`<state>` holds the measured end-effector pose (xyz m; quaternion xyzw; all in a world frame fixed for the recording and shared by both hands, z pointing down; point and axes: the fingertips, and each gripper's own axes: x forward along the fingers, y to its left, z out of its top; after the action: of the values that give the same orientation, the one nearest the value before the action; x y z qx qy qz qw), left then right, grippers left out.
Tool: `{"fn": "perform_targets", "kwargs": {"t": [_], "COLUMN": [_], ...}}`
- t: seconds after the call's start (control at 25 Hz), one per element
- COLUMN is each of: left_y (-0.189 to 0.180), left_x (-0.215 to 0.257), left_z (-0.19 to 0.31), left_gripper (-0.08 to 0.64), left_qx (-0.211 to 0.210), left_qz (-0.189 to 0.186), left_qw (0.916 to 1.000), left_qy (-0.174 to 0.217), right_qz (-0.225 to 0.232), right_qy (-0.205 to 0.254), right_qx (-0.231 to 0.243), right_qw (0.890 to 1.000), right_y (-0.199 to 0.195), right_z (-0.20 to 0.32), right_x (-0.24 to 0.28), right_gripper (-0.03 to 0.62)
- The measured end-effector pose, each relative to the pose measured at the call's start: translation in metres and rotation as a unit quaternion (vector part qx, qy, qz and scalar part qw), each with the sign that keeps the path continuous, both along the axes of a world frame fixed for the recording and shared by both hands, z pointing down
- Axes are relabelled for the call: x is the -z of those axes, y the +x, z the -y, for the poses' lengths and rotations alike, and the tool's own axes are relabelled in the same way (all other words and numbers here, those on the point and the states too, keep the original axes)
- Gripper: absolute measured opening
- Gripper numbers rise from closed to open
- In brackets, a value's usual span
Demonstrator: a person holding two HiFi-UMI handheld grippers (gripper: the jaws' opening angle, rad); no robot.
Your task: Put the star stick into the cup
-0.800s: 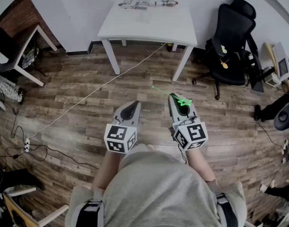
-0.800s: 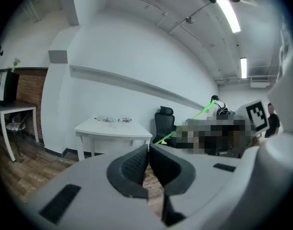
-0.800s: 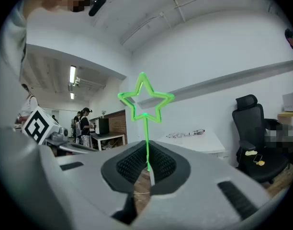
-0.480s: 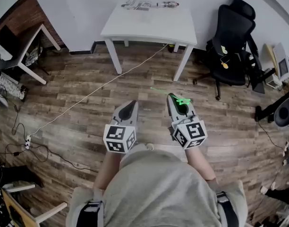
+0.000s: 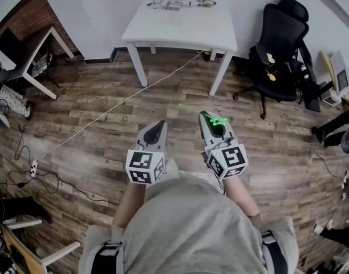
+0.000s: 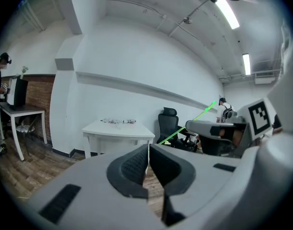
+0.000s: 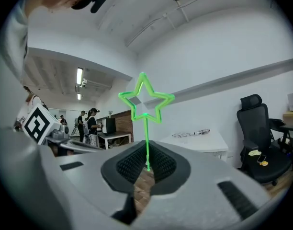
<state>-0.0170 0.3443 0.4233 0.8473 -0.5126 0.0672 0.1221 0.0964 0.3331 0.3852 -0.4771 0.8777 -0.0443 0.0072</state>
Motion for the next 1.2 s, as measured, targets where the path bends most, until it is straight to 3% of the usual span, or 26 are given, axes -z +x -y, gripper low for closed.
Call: {"fn": "perform_targets", "kwargs": {"t": [0.28, 0.64, 1.2], "left_y": [0.003, -0.004, -0.035], "left_x": [-0.005, -0.011, -0.015], "left_z": [0.008, 0.055, 0.200], "left_gripper": [0.011, 0.011, 0.011], "left_qx": [-0.001, 0.003, 0.001], "left_qz": [0.009, 0.005, 0.000], "left_qw": [0.9999, 1.0000, 1.0000], "left_qy": [0.006, -0.001, -0.004], "right_qz": [-0.005, -0.012, -0.034], "right_qy": [-0.001, -0.012, -0.009], "right_qx": [0.004, 0.006, -0.011], "right_qw": [1.000, 1.000, 0.999], "right_y": [-0.001, -0.007, -0.031], "right_z": [0.010, 0.058, 0.203], "right_x": [-0.005, -0.015, -0.015], "right_gripper": [0.014, 0.014, 0.014]}}
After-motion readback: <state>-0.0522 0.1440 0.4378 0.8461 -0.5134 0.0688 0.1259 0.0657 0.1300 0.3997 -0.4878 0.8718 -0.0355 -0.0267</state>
